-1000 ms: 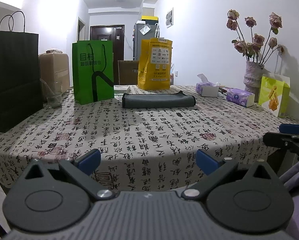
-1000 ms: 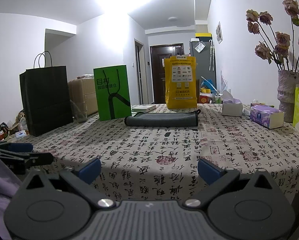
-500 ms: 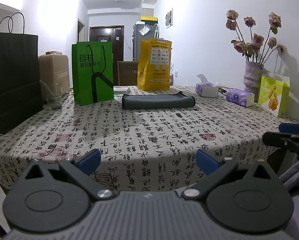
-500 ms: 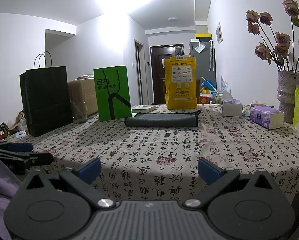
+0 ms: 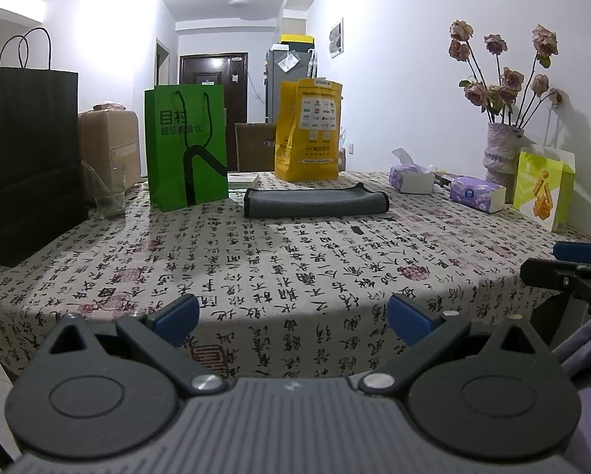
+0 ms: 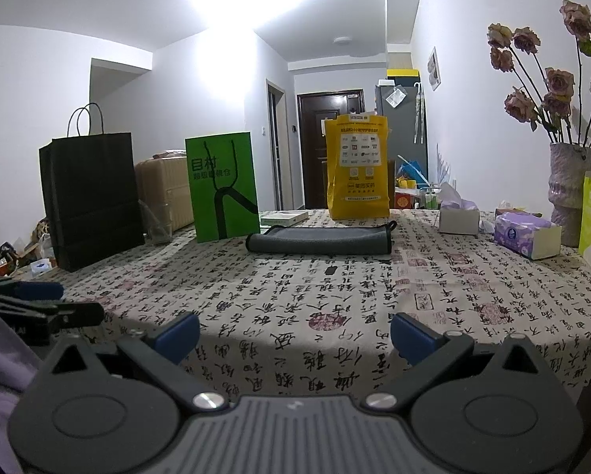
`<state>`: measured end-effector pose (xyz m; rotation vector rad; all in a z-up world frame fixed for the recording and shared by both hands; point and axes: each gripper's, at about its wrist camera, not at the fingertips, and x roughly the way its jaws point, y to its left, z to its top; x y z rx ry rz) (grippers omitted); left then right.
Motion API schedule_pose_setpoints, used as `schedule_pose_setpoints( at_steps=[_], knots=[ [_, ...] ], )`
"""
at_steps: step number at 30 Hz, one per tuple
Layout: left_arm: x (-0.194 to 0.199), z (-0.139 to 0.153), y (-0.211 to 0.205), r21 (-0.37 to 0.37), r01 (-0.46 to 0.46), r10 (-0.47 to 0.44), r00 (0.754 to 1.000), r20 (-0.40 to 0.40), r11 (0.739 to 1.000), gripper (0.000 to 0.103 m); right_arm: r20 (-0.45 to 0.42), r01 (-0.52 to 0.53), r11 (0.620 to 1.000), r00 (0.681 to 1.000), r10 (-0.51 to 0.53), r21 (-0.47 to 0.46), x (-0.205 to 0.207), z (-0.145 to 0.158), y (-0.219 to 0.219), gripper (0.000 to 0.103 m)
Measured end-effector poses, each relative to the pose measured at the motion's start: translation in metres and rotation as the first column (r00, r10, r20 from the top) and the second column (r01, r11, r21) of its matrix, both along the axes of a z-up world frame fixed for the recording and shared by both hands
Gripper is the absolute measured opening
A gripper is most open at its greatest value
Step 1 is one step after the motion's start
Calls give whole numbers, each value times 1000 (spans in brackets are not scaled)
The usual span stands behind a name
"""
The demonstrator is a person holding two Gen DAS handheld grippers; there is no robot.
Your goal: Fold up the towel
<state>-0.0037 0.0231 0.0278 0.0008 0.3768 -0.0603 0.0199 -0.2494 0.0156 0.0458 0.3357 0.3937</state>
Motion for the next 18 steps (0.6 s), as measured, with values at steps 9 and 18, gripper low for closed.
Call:
schedule_pose_setpoints(
  at_steps=[9,18],
  knots=[
    [0,0,0,1,0,0,1000,2,1000,103,3,0,1000,1000,0,0,1,1,0,103],
    [-1,-2,0,1,1,-1,1000,0,1000,103,1,-1,1000,1000,1,1,2,1,0,103]
  ],
)
